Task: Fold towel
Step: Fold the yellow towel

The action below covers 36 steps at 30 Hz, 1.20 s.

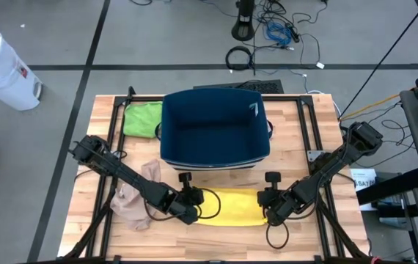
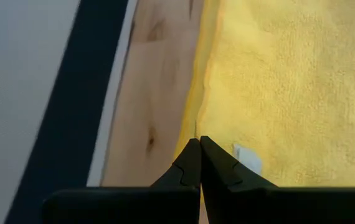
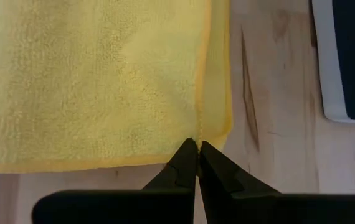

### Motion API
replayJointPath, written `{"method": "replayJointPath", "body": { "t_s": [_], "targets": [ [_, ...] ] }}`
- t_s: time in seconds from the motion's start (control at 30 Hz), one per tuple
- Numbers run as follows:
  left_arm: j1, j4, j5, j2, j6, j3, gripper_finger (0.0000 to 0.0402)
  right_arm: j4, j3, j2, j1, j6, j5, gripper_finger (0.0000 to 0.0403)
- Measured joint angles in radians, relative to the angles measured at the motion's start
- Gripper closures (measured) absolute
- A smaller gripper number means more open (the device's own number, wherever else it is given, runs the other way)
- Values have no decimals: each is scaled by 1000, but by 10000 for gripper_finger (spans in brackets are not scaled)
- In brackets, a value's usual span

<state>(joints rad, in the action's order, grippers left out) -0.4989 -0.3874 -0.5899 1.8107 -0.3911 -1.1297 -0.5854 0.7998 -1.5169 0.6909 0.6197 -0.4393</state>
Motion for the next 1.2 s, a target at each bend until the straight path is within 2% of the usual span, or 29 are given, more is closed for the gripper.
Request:
{"method": "replayJointPath", "body": {
  "t_s": [0.43,0.57,0.77,0.87,1.0,1.2],
  "targets": [
    [19,-42,58,40,-74,-1,396,0,0,0,-4,25,-7,394],
    [19,-38,54,59,-81,-1,364,-2,0,0,-4,30,-10,364],
    [17,-38,-23,62,-100,0,301,-44,0,0,-4,69,-31,295],
    [16,-38,-30,62,-100,0,278,-69,0,0,-3,91,-31,268],
    [17,-38,-44,61,-102,0,260,-70,0,0,-2,99,-31,250],
    [15,-7,-54,58,-89,0,255,-71,0,1,-2,95,-32,248]
  ]
}}
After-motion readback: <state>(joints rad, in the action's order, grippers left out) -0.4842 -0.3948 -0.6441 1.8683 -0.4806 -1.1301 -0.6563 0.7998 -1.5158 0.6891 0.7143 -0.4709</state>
